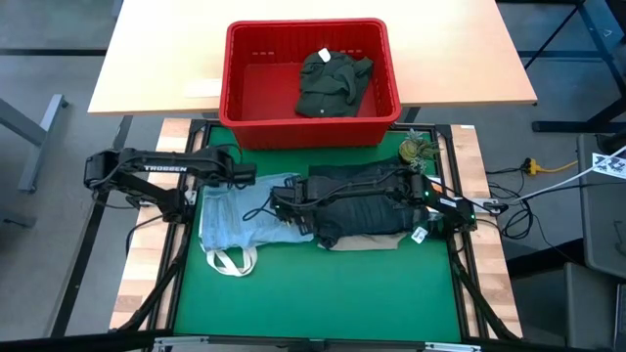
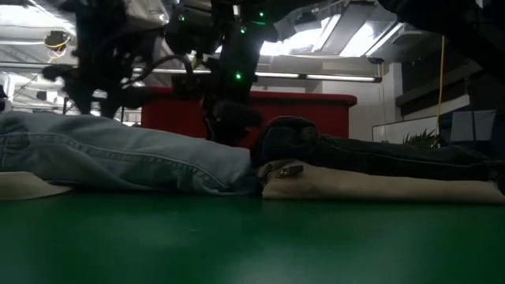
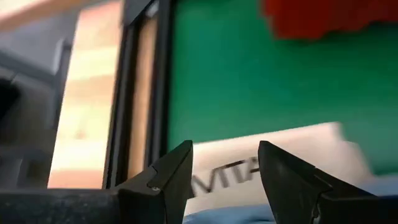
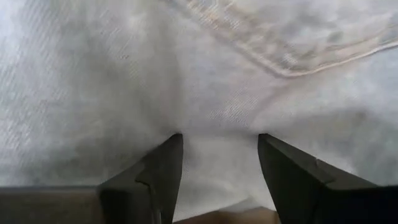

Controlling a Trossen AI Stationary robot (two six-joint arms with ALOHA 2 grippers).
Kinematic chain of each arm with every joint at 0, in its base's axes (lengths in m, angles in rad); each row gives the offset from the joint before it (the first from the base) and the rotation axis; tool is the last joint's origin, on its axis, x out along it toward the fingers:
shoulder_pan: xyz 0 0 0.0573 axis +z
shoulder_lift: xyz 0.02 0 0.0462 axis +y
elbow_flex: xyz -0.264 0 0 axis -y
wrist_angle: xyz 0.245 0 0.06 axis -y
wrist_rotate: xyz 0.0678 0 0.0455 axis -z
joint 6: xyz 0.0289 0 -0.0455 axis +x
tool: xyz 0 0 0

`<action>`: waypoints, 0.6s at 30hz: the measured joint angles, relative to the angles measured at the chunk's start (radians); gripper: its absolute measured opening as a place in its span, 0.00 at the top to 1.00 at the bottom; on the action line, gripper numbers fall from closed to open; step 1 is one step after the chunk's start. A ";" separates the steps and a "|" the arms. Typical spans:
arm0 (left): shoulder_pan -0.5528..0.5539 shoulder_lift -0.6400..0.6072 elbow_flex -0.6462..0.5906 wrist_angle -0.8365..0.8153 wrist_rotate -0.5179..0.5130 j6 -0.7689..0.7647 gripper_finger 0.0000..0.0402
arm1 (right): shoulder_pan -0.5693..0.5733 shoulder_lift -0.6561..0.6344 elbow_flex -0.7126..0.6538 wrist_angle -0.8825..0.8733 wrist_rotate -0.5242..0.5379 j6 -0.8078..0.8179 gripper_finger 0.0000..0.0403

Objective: Fold Laundry from Bin
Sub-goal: Fold the light blue jeans

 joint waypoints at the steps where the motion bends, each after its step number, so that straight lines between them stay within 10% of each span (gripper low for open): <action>1: 0.001 0.000 0.031 0.001 0.001 0.047 0.56 | -0.001 0.000 0.016 -0.006 0.000 0.000 0.48; 9: -0.011 0.000 0.215 0.004 0.370 0.397 0.56 | 0.018 0.000 0.160 -0.206 -0.024 0.032 0.48; 18: -0.176 0.000 0.174 0.029 0.577 0.364 0.56 | 0.103 -0.002 0.158 -0.220 -0.108 0.032 0.48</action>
